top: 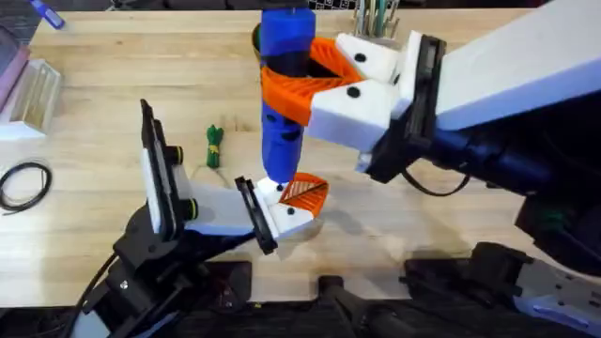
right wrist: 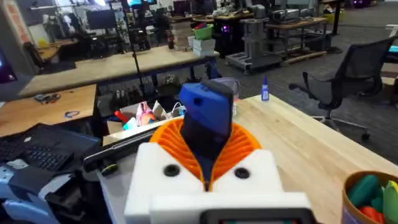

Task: Pick up the gripper from the table and insert it into the empty holder that is missing its gripper. Then pick up a screw, insert it into the mounting hole, and use the screwdriver to tighten it. Finally, clean up the table by picking up the vegetable and placing it into the bucket.

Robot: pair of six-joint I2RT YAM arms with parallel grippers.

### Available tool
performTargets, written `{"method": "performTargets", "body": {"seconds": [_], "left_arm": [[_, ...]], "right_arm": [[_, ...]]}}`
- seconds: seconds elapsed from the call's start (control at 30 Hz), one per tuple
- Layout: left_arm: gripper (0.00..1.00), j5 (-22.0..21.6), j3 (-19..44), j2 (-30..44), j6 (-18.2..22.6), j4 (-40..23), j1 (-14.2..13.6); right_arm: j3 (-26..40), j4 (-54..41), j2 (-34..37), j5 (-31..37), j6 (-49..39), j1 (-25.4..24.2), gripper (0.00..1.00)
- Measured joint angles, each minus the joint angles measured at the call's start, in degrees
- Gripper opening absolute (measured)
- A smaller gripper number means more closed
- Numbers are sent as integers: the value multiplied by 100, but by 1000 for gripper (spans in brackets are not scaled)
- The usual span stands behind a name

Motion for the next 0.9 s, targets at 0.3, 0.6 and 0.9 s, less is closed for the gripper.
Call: {"method": "performTargets", "body": {"seconds": [0.3,0.6,0.9], "left_arm": [[18,0,0,2,0,1,0],[18,0,0,2,0,0,0],[18,0,0,2,0,0,0]], "right_arm": [[0,103,0,-2,26,1,21],[0,92,-1,-18,129,1,21],[0,-21,-1,-22,153,0,21]]}}
